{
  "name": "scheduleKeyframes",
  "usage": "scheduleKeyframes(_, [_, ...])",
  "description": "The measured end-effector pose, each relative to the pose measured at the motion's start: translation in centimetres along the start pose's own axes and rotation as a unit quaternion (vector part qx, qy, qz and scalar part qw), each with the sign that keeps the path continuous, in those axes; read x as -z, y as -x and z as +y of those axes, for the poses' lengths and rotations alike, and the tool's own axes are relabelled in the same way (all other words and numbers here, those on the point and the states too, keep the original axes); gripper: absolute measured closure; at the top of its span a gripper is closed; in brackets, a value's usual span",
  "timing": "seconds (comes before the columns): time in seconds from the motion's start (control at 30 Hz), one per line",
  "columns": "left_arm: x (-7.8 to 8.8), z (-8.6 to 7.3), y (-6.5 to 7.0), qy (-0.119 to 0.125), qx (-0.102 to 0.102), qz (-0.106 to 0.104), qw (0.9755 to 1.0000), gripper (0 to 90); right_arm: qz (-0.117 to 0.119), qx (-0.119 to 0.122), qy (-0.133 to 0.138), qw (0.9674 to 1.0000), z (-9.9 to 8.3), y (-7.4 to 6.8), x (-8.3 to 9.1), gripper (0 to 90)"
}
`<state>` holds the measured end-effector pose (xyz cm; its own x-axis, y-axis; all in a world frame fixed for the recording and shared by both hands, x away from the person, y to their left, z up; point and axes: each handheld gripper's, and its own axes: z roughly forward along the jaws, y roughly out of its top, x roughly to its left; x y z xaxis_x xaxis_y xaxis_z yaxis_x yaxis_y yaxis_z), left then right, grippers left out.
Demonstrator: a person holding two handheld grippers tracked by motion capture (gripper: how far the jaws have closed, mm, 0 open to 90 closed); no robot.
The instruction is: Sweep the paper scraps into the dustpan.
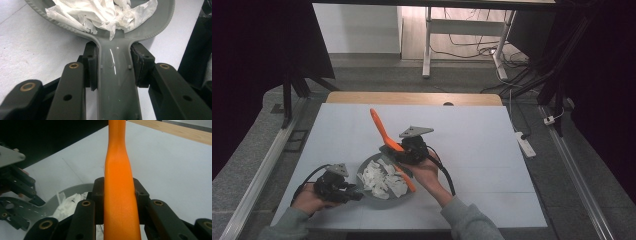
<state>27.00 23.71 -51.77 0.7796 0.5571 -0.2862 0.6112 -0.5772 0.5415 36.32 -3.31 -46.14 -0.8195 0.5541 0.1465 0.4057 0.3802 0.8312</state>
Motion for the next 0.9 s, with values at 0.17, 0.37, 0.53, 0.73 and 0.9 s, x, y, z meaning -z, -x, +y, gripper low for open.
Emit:
scheduleKeyframes(0.17, [-0.1, 0.0, 0.0, 0.003, 0.0, -0.001, 1.0, 60.9, -0.01, -0.01, -0.001, 0.9999, -0.6, 0.9, 0.6, 70.3])
scheduleKeyframes(0.37, [-0.1, 0.0, 0.0, 0.011, 0.0, 0.008, 0.9999, 60.8, -0.024, -0.016, 0.003, 0.9996, -1.2, 1.9, 1.8, 70.3])
scheduleKeyframes(0.53, [-0.1, 0.1, 0.1, 0.014, 0.0, 0.009, 0.9999, 60.9, -0.029, -0.016, 0.005, 0.9994, -1.7, 2.6, 2.7, 70.3])
scheduleKeyframes(0.73, [0.0, 0.1, 0.2, 0.024, 0.002, 0.017, 0.9995, 60.9, -0.04, -0.02, 0.012, 0.999, -2.3, 3.3, 4.0, 70.3])
scheduleKeyframes(0.9, [0.1, 0.3, 0.3, 0.032, 0.004, 0.025, 0.9992, 60.9, -0.043, -0.016, 0.019, 0.9988, -2.8, 3.8, 5.2, 70.3])
